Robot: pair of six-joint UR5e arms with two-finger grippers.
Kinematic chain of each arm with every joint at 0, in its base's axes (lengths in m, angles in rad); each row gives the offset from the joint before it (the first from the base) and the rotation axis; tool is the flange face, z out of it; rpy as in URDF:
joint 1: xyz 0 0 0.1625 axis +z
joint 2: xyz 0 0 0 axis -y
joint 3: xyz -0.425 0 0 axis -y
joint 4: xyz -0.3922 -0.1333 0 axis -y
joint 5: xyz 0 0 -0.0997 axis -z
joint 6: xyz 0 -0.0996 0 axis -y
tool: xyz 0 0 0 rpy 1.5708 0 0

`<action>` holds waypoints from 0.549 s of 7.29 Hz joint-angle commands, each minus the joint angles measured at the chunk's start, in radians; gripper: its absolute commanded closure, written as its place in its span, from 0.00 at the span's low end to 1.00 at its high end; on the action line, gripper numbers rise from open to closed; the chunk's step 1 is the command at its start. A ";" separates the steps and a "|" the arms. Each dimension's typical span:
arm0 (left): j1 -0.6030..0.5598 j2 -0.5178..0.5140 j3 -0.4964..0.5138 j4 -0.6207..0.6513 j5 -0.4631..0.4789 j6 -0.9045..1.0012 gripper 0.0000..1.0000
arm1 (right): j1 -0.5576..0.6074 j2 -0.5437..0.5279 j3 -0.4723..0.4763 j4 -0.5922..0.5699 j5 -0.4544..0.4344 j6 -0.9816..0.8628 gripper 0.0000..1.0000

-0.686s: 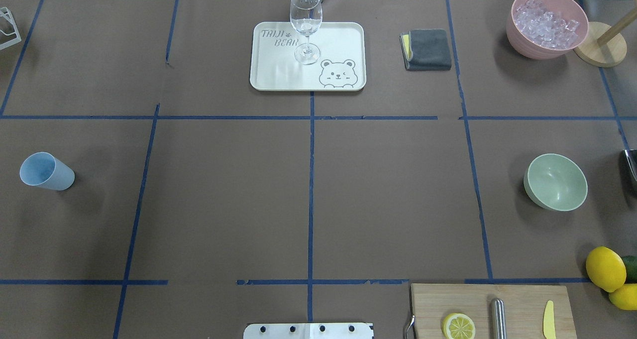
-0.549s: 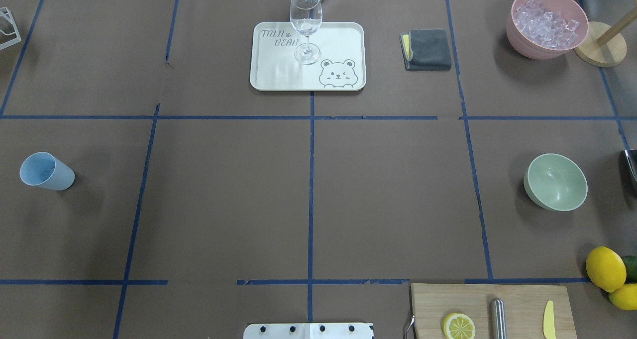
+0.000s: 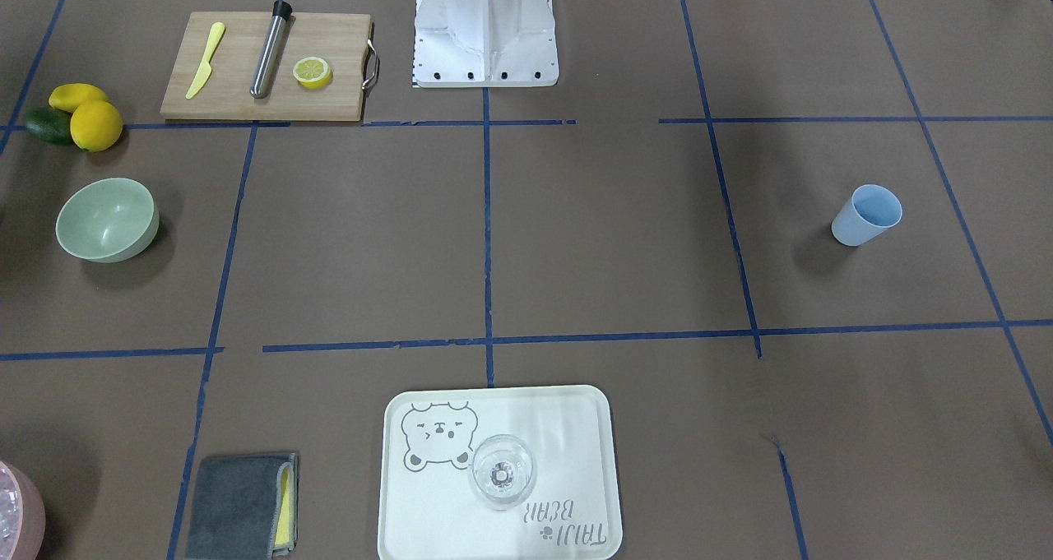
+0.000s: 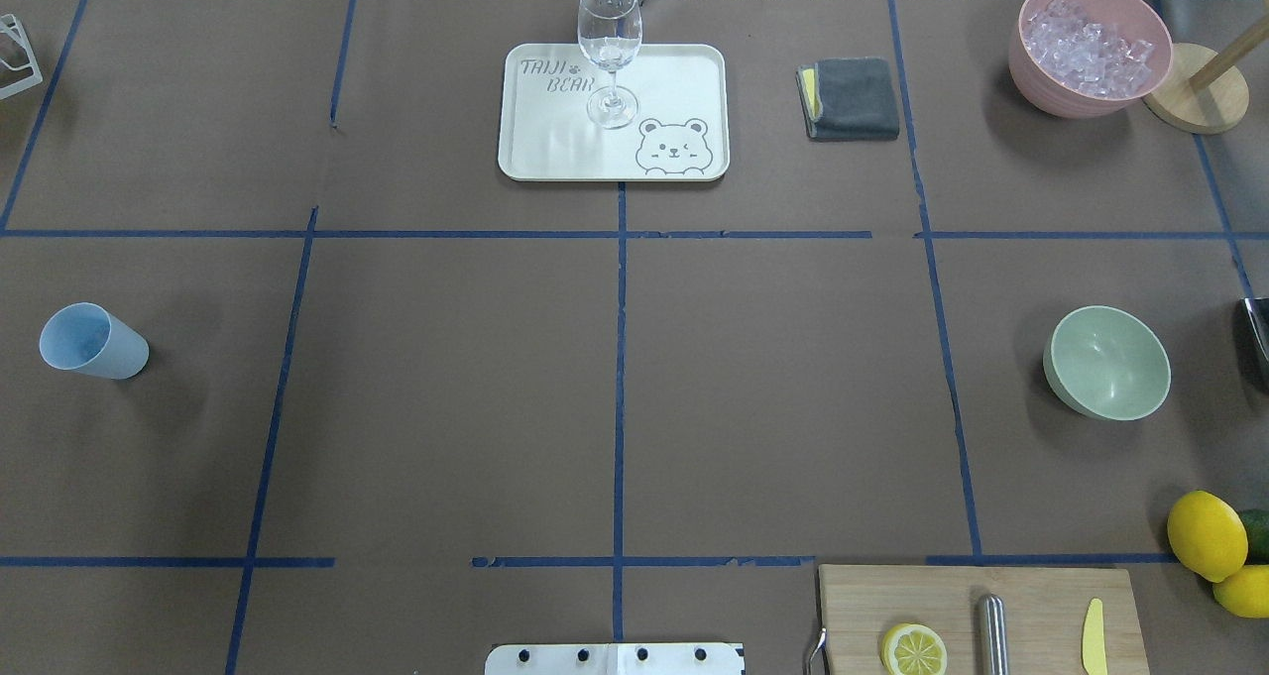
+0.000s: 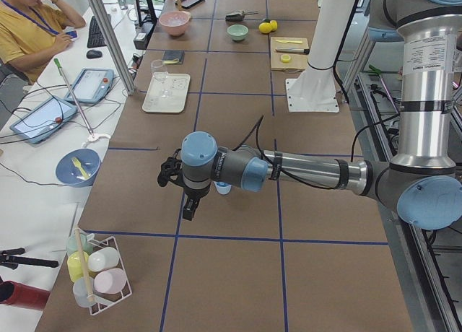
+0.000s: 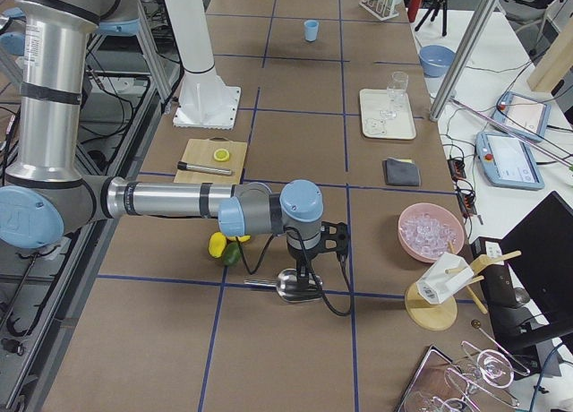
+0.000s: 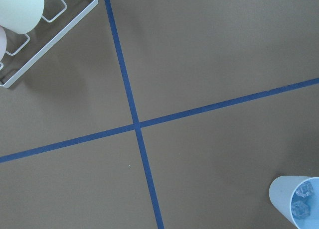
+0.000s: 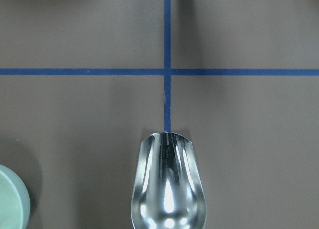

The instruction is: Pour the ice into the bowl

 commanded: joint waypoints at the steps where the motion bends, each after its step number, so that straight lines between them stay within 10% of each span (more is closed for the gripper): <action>1: 0.000 0.000 -0.004 0.000 -0.002 -0.002 0.00 | -0.032 0.052 0.011 0.098 -0.004 0.009 0.00; 4: 0.003 -0.001 -0.007 -0.005 -0.006 0.004 0.00 | -0.110 0.043 0.076 0.188 0.030 0.104 0.00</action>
